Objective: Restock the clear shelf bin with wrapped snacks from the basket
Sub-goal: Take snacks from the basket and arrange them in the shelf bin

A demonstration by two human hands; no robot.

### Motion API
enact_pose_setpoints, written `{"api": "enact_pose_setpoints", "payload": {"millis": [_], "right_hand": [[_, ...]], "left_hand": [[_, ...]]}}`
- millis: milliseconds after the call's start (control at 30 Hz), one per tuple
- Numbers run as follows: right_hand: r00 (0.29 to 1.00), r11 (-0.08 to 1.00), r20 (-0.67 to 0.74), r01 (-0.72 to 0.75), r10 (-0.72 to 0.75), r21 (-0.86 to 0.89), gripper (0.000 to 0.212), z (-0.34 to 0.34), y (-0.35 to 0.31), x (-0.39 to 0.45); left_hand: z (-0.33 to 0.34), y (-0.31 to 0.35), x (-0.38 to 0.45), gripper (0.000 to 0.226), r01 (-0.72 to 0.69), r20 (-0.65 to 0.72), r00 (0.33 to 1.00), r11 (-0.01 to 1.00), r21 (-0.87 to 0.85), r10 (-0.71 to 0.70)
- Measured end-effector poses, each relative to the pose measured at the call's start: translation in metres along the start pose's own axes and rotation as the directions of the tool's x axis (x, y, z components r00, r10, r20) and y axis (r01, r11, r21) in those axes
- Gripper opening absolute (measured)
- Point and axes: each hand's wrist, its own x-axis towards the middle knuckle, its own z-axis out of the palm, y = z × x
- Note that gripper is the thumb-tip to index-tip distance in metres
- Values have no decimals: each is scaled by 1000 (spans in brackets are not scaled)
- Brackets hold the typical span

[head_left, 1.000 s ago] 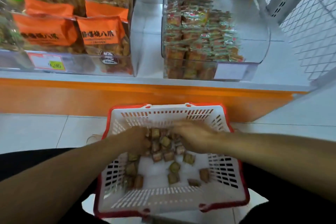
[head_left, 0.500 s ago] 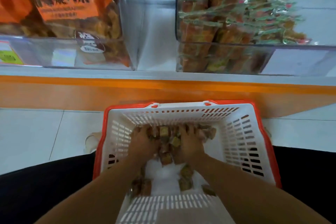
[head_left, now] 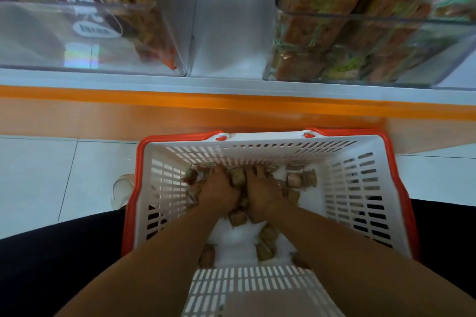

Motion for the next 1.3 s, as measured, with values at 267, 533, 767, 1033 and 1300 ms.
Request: {"api": "enact_pose_setpoints", "payload": {"millis": [267,533,767,1033,1300], "right_hand": [[978,979,203,8,-51,205,94,1,19,-4],[931,840,354,-120,-90,530,61,-33,20,-19],[948,924,300,-17,-106,381,43,-112,-2,-64],[991,892,91,48,-99,449,51,-231,-31,-166],[967,674,-114,242,-229,698,78,-323,-29,-255]], "left_hand": [[26,-3,-6,48,63,283,959,953,-295,24],[9,-6,-13,48,452,582,812,685,-572,-49],[-30,14,-38,64,440,599,798,615,-655,66],[-134,102,-125,37,88,510,701,650,-755,498],[-214,173,-203,27,-133,329,731,597,-791,598]]}}
